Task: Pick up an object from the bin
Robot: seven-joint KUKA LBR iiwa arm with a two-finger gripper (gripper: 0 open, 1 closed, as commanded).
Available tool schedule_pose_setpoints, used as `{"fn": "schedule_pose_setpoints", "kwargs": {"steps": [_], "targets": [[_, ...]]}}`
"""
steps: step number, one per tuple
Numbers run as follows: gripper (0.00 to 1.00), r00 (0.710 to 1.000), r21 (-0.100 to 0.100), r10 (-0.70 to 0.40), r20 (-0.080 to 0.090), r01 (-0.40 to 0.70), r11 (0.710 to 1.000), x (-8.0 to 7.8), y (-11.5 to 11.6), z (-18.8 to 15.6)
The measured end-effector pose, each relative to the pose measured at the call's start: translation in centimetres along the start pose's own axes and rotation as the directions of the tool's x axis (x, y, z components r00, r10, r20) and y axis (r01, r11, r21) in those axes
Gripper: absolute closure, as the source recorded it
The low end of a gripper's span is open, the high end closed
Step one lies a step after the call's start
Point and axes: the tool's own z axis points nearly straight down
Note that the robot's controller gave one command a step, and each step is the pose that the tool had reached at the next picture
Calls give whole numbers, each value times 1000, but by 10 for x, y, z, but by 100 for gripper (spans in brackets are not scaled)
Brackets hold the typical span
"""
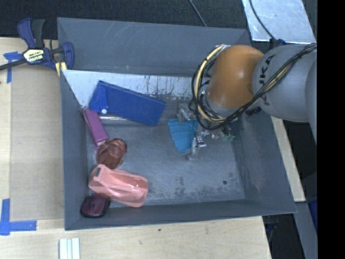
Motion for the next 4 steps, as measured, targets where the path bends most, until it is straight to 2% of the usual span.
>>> {"fn": "schedule_pose_setpoints", "kwargs": {"steps": [1, 2, 3, 4], "targets": [[0, 883, -7, 470, 9, -470, 883, -2, -7, 2], [0, 999, 3, 42, 17, -42, 999, -4, -6, 8], [0, 900, -8, 435, 5, -435, 900, -2, -5, 2], [100, 998, 2, 55, 27, -55, 999, -7, -5, 3]]}}
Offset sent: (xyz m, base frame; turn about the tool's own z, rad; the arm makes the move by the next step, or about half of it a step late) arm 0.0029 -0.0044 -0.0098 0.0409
